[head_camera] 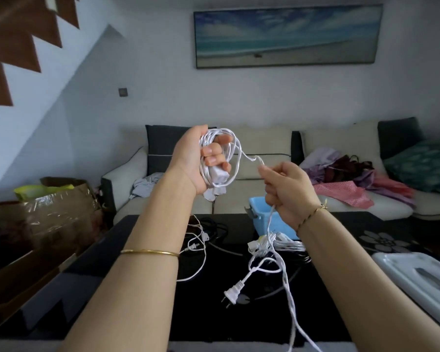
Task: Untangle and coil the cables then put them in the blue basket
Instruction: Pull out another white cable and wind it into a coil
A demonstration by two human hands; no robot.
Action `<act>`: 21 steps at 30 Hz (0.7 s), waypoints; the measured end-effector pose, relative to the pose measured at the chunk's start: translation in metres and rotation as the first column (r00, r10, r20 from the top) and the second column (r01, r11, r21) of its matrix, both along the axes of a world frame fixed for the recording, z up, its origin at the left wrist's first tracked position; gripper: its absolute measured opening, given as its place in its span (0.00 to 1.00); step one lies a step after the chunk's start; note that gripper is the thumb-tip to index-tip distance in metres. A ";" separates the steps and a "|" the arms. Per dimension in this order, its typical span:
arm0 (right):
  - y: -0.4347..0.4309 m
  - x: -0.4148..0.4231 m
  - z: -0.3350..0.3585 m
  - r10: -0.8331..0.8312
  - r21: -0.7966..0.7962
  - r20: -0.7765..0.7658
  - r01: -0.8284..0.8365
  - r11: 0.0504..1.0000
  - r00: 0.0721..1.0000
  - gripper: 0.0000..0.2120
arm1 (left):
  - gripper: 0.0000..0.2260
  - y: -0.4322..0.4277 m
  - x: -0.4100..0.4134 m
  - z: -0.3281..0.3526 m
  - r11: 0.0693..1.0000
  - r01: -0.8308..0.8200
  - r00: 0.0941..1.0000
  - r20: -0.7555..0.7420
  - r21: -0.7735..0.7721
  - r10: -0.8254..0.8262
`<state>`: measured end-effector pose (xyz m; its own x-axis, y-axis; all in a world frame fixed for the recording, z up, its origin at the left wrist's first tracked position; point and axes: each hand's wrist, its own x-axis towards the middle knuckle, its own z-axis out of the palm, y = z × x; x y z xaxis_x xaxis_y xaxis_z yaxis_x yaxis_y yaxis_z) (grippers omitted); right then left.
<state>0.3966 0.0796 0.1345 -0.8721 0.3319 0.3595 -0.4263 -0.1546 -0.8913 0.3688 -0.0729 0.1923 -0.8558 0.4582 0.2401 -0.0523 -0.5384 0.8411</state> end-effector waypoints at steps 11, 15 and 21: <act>-0.012 0.007 0.023 -0.089 0.186 0.088 0.071 0.980 0.992 0.13 | 0.22 -0.009 0.028 0.034 0.997 -0.035 0.998 -0.058 0.069 0.039; -0.015 0.008 0.026 -0.072 0.174 0.197 0.037 0.984 0.978 0.16 | 0.22 -0.009 0.034 0.038 0.996 -0.038 0.997 -0.069 0.078 0.044; -0.014 0.007 0.027 0.096 0.061 0.339 -0.124 0.990 0.936 0.20 | 0.22 -0.008 0.037 0.041 0.995 -0.066 0.995 -0.074 0.074 0.071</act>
<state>0.4035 0.0656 0.1611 -0.9759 0.2091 0.0620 -0.0856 -0.1058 -0.9907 0.4062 -0.0807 0.2330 -0.8623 0.3787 0.3361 0.0498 -0.5972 0.8005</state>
